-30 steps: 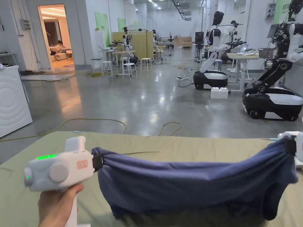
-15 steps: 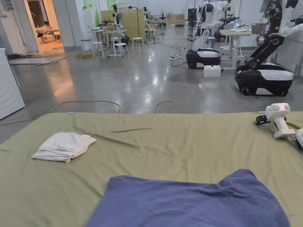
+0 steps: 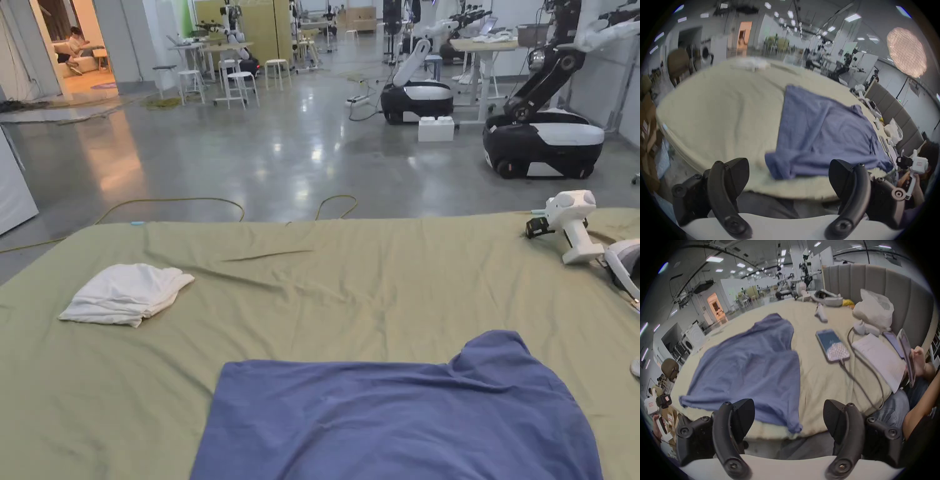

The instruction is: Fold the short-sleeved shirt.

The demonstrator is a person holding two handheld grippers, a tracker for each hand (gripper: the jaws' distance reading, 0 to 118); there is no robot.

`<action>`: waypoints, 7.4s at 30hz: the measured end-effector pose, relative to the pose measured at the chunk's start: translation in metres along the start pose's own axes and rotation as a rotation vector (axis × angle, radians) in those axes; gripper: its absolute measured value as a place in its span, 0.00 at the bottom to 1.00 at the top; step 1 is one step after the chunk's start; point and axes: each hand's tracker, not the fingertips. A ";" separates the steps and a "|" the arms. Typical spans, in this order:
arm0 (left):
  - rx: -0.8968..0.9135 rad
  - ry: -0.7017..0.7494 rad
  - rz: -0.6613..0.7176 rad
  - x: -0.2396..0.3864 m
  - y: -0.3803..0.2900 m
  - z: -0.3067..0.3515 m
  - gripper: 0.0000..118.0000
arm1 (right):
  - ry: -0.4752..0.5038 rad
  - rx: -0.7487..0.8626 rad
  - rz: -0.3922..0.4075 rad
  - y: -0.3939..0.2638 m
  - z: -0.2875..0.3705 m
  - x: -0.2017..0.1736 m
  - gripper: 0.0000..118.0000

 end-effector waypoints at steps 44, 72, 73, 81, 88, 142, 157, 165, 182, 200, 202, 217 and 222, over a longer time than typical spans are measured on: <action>0.604 -0.063 -0.253 0.116 0.103 0.138 0.00 | 0.171 0.711 0.245 0.100 0.152 -0.131 0.00; -0.368 -0.051 -0.003 -0.025 0.001 -0.109 0.27 | 0.098 0.310 0.034 0.036 0.096 -0.076 0.00; -0.388 -0.049 -0.026 -0.023 -0.002 -0.115 0.23 | 0.087 0.303 0.033 0.030 0.096 -0.070 0.00; -0.419 -0.013 -0.144 -0.008 0.002 -0.124 0.10 | -0.017 0.077 0.043 0.024 0.055 -0.038 0.55; -0.409 -0.005 -0.132 -0.003 -0.001 -0.116 0.10 | -0.068 -0.119 0.019 -0.003 -0.011 -0.010 0.69; 0.570 0.041 -0.219 0.077 0.162 0.044 0.83 | 0.231 0.407 0.057 0.164 0.021 -0.065 0.68; 0.808 -0.023 -0.306 0.148 0.114 0.153 0.12 | 0.150 0.698 0.250 0.113 0.123 -0.132 0.00; 0.774 -0.017 -0.291 0.146 0.107 0.151 0.00 | 0.156 0.722 0.287 0.113 0.139 -0.145 0.00; 0.391 -0.085 -0.141 0.099 0.103 0.069 0.10 | 0.212 0.631 0.273 0.104 0.118 -0.148 0.00; -0.154 0.105 0.059 -0.002 0.042 -0.196 0.20 | 0.088 0.290 0.087 0.067 0.066 -0.095 0.00; -0.190 0.127 -0.008 0.002 0.045 -0.200 0.18 | 0.081 0.267 0.092 0.069 0.057 -0.092 0.00; -0.328 0.143 -0.131 0.018 0.062 -0.207 0.15 | -0.122 -0.121 0.019 0.091 -0.195 -0.005 0.54; -0.336 0.146 -0.137 0.019 0.062 -0.209 0.15 | -0.201 -0.066 0.096 0.080 -0.193 -0.021 0.35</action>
